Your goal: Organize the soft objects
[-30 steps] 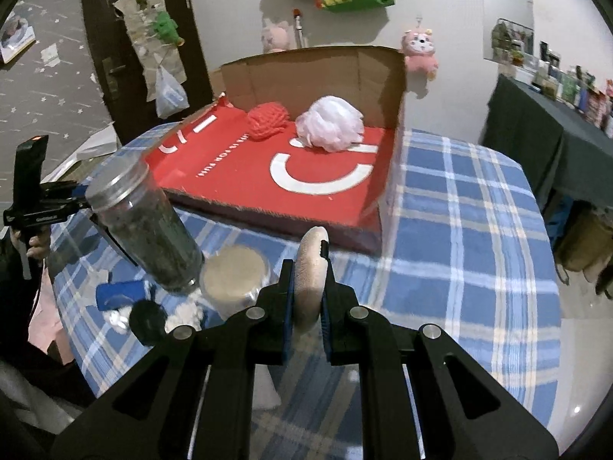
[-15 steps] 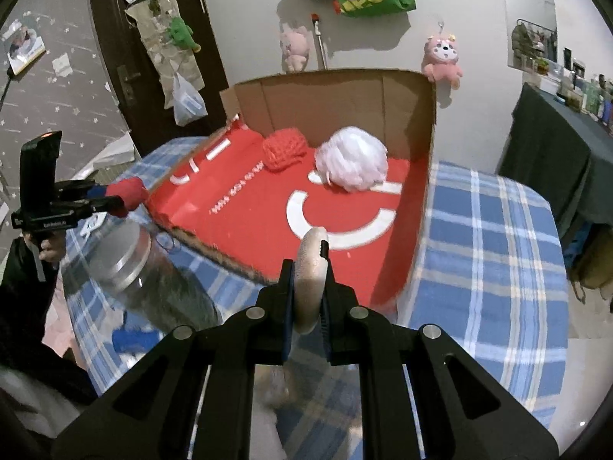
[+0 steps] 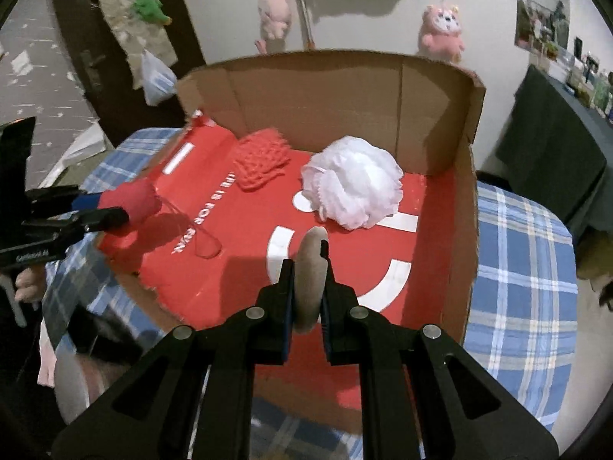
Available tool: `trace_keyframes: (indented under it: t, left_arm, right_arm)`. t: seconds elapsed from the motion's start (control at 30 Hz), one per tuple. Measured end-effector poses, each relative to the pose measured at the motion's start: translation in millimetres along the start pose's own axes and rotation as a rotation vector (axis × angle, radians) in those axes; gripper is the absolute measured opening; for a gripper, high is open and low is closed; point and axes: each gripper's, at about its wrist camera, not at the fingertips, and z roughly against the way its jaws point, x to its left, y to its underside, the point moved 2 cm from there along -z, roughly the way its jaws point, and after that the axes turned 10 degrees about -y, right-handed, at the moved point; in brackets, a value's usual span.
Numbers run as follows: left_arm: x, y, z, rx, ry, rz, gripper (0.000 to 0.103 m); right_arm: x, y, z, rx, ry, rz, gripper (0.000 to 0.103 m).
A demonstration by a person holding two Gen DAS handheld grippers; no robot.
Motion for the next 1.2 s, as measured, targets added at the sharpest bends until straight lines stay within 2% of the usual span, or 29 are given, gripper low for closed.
trace_keyframes:
  t: [0.07, 0.13, 0.23, 0.37, 0.73, 1.2]
  left_arm:
    - [1.3, -3.9, -9.1, 0.012, -0.029, 0.005, 0.033]
    - [1.1, -8.2, -18.6, 0.013, -0.099, -0.014, 0.033]
    - [5.8, -12.6, -32.9, 0.059, -0.076, 0.007, 0.034]
    - [7.8, -17.0, -48.6, 0.078, -0.122, -0.001, 0.034]
    - [4.9, -19.3, -78.4, 0.142, -0.161, -0.021, 0.035]
    - [5.5, -20.8, -79.7, 0.138, -0.158, -0.016, 0.037]
  right_arm:
    - [-7.6, -6.5, -10.9, 0.025, 0.019, -0.027, 0.011]
    - [-13.8, -10.0, -19.1, 0.046, 0.016, -0.046, 0.011]
    - [-24.4, -14.4, -31.8, 0.073, 0.036, -0.088, 0.011]
    - [-31.9, -16.1, -45.3, 0.113, 0.053, -0.107, 0.011]
    - [-39.6, -18.1, -71.8, 0.202, 0.106, -0.099, 0.012]
    - [-36.8, -15.9, -77.8, 0.222, 0.149, -0.069, 0.018]
